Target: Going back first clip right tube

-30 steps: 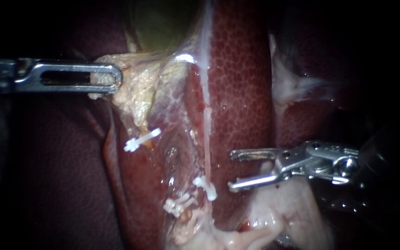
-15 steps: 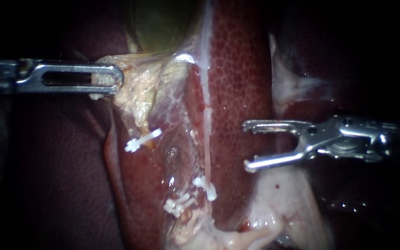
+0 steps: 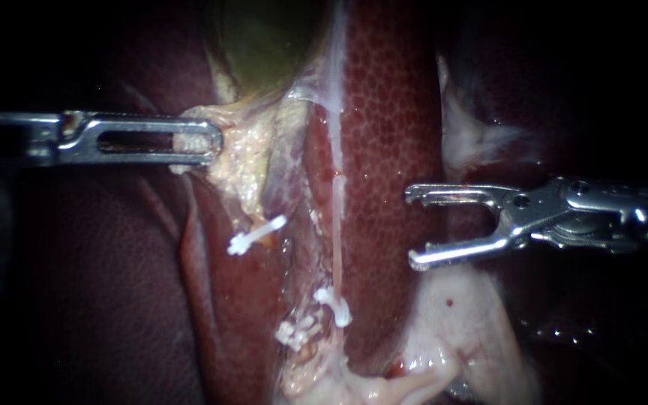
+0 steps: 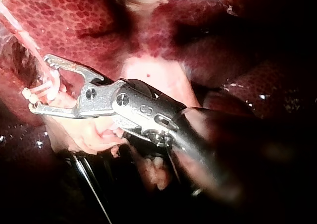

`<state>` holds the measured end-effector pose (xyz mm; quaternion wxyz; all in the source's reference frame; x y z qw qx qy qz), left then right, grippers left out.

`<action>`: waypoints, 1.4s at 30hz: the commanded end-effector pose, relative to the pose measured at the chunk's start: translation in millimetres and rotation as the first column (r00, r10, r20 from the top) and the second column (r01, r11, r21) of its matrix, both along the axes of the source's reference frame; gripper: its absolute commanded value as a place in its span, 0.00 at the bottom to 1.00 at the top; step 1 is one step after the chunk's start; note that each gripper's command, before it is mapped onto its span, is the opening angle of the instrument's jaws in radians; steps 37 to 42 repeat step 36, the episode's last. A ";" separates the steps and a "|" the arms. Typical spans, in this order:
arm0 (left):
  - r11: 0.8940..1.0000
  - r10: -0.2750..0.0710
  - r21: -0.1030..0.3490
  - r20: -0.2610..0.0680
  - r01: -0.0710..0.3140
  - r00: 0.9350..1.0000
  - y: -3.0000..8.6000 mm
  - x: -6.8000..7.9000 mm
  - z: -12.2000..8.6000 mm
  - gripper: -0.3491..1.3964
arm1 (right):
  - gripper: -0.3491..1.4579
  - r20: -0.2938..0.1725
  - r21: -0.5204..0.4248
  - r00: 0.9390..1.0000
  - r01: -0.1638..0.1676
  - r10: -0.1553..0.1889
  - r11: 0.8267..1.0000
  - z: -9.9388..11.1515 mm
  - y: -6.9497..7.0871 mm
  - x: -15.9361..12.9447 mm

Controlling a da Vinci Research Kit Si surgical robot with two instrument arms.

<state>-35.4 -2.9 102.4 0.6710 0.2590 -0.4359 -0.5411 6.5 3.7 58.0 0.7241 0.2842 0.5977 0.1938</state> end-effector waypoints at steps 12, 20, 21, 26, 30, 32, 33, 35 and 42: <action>0.999 0.041 0.011 -0.004 -0.041 0.999 -1.5 -3.7 3.7 0.00 | 0.52 0.000 -0.001 1.000 -0.001 0.001 1.000 0.0 -0.2 0.2; 0.999 0.049 0.016 -0.002 -0.049 0.999 -1.9 -4.7 4.3 0.00 | 0.52 -0.001 -0.001 1.000 -0.001 0.001 1.000 -0.1 -0.2 0.2; 0.999 0.049 0.016 -0.002 -0.049 0.999 -1.9 -4.7 4.3 0.00 | 0.52 -0.001 -0.001 1.000 -0.001 0.001 1.000 -0.1 -0.3 0.2; 0.999 0.050 0.017 -0.002 -0.050 0.999 -1.9 -4.7 4.3 0.00 | 0.52 -0.001 -0.001 1.000 -0.001 0.001 1.000 -0.1 -0.3 0.3; 0.999 0.050 0.017 -0.002 -0.050 0.999 -1.9 -4.7 4.3 0.00 | 0.52 -0.001 -0.001 1.000 -0.001 0.001 1.000 -0.2 -0.3 0.3; 0.999 0.050 0.017 -0.002 -0.050 0.999 -1.9 -4.6 4.2 0.00 | 0.52 -0.001 -0.001 1.000 -0.001 0.001 1.000 -0.2 -0.3 0.3; 0.999 0.050 0.017 -0.002 -0.050 0.999 -1.9 -4.6 4.2 0.00 | 0.52 -0.001 -0.001 1.000 -0.001 0.001 1.000 -0.2 -0.3 0.3; 0.999 0.050 0.017 -0.002 -0.050 0.999 -1.9 -4.6 4.2 0.00 | 0.52 -0.001 -0.001 1.000 -0.001 0.001 1.000 -0.2 -0.3 0.3; 0.999 0.050 0.017 -0.002 -0.050 0.999 -1.9 -4.6 4.2 0.00 | 0.52 -0.001 -0.001 1.000 -0.001 0.001 1.000 -0.2 -0.3 0.3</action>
